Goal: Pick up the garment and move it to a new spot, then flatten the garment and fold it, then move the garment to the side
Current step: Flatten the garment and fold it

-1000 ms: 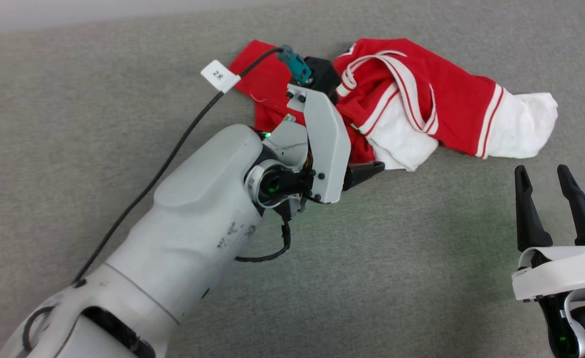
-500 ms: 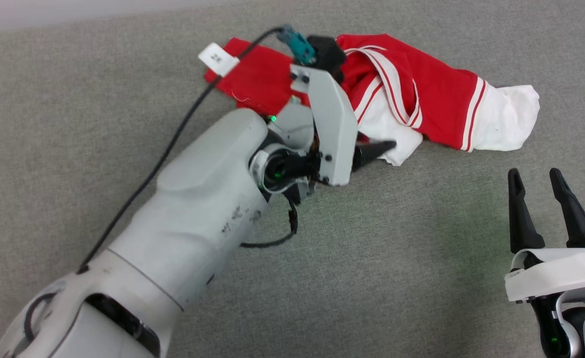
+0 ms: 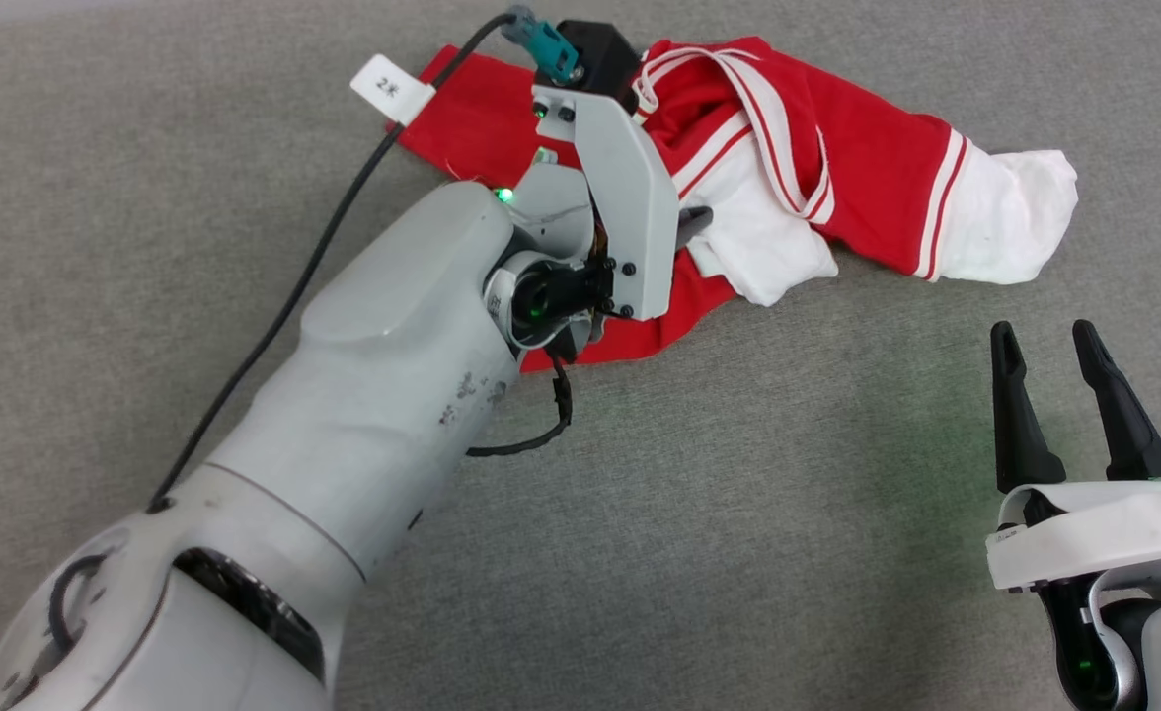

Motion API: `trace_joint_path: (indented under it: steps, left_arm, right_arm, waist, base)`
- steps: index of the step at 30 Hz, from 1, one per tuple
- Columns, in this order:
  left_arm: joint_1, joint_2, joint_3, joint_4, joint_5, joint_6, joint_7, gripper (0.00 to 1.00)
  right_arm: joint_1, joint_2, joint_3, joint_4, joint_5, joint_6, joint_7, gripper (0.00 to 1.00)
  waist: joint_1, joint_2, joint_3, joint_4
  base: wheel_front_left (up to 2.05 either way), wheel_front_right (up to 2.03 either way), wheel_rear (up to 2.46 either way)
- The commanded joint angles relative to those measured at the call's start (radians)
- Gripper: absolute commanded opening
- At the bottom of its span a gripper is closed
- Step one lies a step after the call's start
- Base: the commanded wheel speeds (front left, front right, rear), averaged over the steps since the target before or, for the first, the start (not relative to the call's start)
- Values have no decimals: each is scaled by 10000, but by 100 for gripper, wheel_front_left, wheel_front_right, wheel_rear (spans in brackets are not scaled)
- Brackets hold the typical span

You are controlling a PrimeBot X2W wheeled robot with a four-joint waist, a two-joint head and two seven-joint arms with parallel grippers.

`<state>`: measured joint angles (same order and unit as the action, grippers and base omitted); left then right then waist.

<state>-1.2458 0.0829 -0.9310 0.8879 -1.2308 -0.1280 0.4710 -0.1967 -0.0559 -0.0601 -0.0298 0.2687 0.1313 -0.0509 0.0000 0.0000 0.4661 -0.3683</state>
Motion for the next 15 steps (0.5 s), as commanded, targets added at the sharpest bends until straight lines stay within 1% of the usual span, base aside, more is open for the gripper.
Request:
trace_joint_path:
  steps: [1, 5, 8, 12, 15]
  left_arm:
    - [-115, 26, -13, -7, -27, -41, -37, 0]
    - [-167, 267, 46, -240, -264, -41, -179, 0]
    - [-157, 587, 33, -568, -467, -41, -58, 0]
    - [-160, 1166, 29, -1094, -800, -41, 526, 0]
    - [-186, 1703, -76, -1216, -897, -41, 1160, 0]
  right_arm:
    - [-55, 24, -44, 19, -38, -10, -33, 100]
    - [14, 29, -122, 9, -156, -10, 47, 100]
    - [107, 19, -171, -83, -204, -10, 172, 100]
    - [274, -75, -245, -298, -329, -10, 429, 100]
    - [333, -143, -251, -485, -382, -10, 637, 100]
  waist:
    - [0, 0, -50, 79]
    - [0, 0, -289, 397]
    - [0, 0, -536, 718]
    - [0, 0, -843, 1165]
    - [0, 0, -1000, 1416]
  base:
    - [0, 0, 0]
    - [0, 0, 0]
    - [0, 0, 0]
    - [0, 0, 0]
    - [0, 0, 0]
